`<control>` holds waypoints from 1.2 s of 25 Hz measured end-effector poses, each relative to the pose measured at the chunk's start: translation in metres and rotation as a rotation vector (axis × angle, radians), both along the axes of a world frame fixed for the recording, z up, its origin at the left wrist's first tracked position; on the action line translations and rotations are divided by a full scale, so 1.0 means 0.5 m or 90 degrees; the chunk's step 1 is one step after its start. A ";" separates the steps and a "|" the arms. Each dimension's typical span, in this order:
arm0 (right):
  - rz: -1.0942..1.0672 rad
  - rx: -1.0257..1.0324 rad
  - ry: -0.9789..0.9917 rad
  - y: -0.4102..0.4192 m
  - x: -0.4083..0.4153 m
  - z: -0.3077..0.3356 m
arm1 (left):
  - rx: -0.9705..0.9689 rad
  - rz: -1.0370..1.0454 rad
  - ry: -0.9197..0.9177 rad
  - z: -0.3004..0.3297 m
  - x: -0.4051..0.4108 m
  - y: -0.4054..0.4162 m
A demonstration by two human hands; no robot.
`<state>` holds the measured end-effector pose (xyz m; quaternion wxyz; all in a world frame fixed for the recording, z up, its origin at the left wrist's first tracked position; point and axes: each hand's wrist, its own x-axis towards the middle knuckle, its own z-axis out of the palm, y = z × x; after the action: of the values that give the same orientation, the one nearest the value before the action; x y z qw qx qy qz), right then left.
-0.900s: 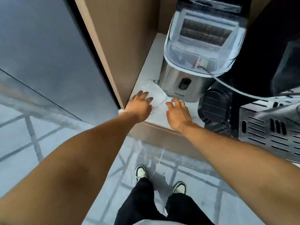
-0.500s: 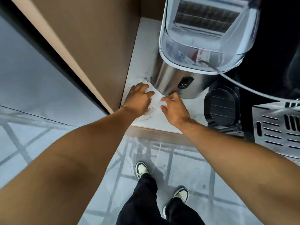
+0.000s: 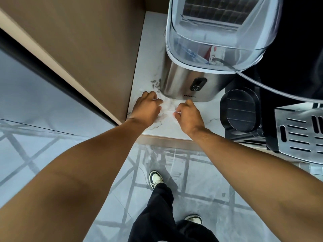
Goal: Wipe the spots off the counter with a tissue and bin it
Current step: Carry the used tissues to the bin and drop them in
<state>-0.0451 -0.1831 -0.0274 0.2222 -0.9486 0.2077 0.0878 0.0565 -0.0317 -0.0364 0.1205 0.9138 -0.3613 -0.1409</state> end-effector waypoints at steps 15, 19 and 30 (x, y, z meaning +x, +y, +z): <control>-0.101 0.075 -0.022 -0.023 -0.189 0.038 | -0.071 0.076 0.036 0.066 -0.169 0.003; -0.079 0.071 -0.045 -0.044 -0.282 0.054 | -0.068 0.058 0.028 0.095 -0.261 -0.019; -0.228 0.078 -0.079 -0.175 -0.606 0.101 | -0.043 -0.036 0.039 0.145 -0.552 -0.161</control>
<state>-0.3480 -0.2709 0.0232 0.3039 -0.8847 0.3535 0.0004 -0.2194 -0.1121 0.0362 0.1582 0.8941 -0.3873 -0.1597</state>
